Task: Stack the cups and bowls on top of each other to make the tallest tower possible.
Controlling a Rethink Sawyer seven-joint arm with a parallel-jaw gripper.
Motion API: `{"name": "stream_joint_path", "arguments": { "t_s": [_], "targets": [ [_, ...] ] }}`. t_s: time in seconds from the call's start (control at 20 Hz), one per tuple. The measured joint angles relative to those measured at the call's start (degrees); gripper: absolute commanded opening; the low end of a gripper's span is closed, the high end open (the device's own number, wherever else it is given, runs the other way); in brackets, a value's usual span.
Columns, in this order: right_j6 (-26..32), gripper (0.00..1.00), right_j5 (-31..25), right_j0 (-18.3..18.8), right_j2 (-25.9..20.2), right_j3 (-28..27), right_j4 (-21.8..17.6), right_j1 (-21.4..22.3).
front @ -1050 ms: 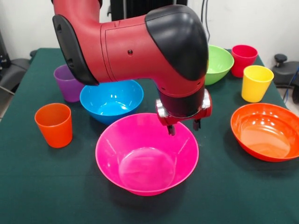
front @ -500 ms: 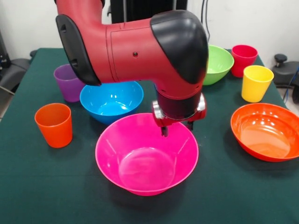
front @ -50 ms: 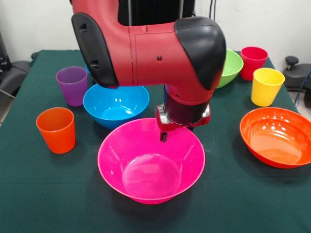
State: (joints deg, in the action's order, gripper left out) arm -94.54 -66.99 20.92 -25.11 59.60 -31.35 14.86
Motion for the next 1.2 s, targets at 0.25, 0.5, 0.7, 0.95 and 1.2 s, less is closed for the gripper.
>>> {"name": "stream_joint_path", "arguments": {
  "t_s": [0.25, 0.5, 0.7, 0.95, 1.2],
  "targets": [
    [0.0, 1.00, 0.0, -0.2, 0.1, 0.0, -0.6, 0.1],
    [0.0, 1.00, 0.0, -0.2, 0.4, 0.0, -0.7, 0.1],
    [0.0, 1.00, 0.0, -0.2, 0.4, 0.0, -0.8, 0.1],
    [0.0, 1.00, 0.0, -0.2, 0.5, 0.0, -0.8, 0.3],
    [0.0, 1.00, 0.0, -0.2, 0.7, 0.0, -0.9, 0.9]
  ]
}}
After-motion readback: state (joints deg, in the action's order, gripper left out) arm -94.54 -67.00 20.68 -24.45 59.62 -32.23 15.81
